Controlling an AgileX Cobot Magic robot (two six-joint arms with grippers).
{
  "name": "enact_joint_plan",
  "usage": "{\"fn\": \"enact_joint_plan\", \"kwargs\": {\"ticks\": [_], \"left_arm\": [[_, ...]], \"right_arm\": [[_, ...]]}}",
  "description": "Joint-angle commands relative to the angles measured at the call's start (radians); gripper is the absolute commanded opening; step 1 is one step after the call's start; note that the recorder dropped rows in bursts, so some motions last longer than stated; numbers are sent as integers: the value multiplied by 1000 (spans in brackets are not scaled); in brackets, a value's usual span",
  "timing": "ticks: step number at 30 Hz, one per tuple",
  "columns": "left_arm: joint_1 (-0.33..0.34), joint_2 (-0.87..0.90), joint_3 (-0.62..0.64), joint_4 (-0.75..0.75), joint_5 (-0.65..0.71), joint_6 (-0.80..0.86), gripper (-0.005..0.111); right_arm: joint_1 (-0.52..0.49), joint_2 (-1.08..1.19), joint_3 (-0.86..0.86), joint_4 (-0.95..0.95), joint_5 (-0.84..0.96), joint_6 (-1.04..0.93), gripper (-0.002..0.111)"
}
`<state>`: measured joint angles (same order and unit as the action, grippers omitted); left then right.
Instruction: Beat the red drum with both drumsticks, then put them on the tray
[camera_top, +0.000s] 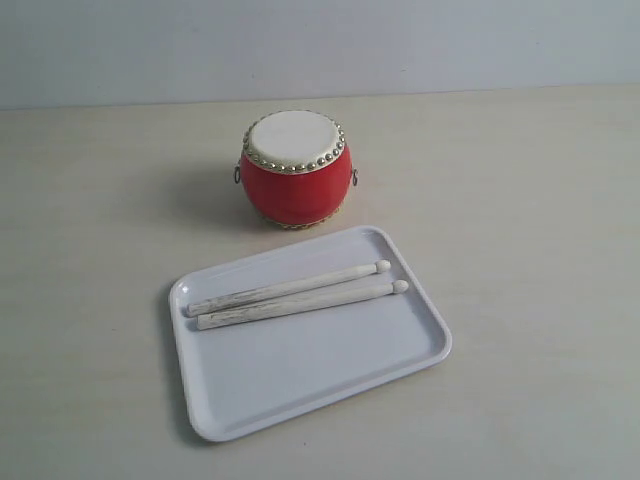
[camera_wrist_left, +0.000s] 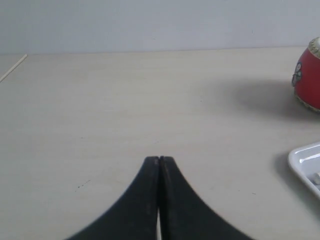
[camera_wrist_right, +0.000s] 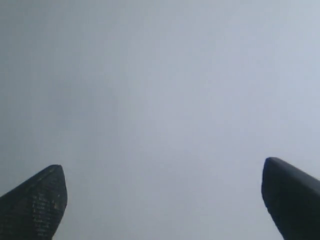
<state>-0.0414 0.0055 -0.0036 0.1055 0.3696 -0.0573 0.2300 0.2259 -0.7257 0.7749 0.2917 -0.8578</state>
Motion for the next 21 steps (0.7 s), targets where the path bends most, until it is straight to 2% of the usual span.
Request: {"fn": "enact_joint_plan", "kwargs": {"ticks": [1,7,12,17,21], "left_arm": [[3,-5,4,-1,-9,0,0],[3,-5,4,-1,-9,0,0],[3,-5,4,-1,-9,0,0],[3,-5,4,-1,-9,0,0],[3,-5,4,-1,-9,0,0]], "right_arm": [[-4,-179,2,-8,-1,-3,105],[-4,-226,5,-19,21,-3,105],[-6,-226,100,-47,21,38,105],[-83,-226,255,-207,30,186,105],[-177,-226,425,-376,-6,392,105]]}}
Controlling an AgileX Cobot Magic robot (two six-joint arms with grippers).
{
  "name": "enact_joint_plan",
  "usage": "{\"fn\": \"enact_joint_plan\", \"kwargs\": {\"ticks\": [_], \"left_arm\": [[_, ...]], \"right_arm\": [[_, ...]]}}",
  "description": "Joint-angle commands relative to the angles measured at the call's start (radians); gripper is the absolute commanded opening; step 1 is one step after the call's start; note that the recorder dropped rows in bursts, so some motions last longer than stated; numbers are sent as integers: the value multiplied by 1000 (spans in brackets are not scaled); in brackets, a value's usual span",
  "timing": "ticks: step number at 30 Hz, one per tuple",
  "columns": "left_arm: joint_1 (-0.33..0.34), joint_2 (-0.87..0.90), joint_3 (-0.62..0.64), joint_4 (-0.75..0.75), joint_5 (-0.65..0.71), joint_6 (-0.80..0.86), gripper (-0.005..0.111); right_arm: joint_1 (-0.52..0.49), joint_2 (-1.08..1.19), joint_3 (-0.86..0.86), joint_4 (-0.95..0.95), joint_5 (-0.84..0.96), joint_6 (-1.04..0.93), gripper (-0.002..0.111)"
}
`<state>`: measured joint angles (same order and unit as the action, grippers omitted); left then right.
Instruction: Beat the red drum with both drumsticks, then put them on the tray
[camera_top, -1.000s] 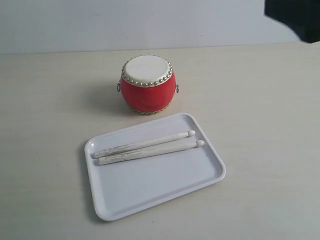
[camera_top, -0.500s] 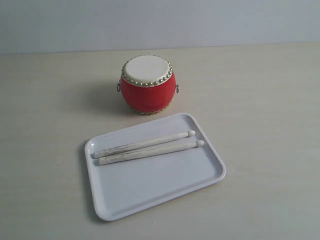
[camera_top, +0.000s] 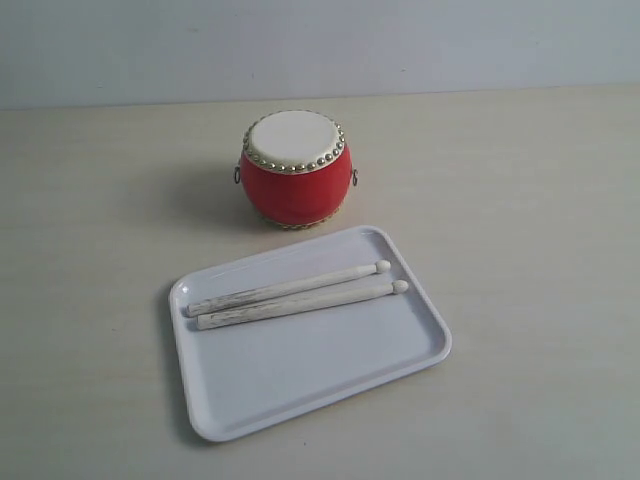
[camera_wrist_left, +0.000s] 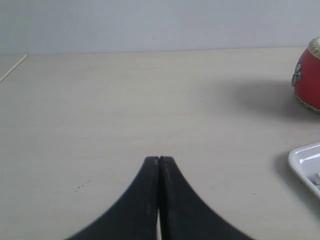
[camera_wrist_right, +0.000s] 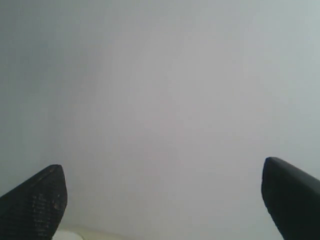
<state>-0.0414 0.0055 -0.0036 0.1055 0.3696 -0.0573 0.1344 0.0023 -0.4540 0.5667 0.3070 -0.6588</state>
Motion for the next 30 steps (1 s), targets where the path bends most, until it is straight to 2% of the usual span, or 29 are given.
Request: {"fn": "enact_joint_plan", "kwargs": {"ticks": [1,6,9,22,30], "left_arm": [[3,-5,4,-1,-9,0,0],[3,-5,4,-1,-9,0,0],[3,-5,4,-1,-9,0,0],[3,-5,4,-1,-9,0,0],[3,-5,4,-1,-9,0,0]], "right_arm": [[-97,-2,190,-202,-52,248,105],[-142,-2,396,-447,-301,641,105],[-142,-2,454,-558,-361,756,105],[-142,-2,454,-619,-81,759,105],[-142,-2,454,-567,-24,829,105]]}}
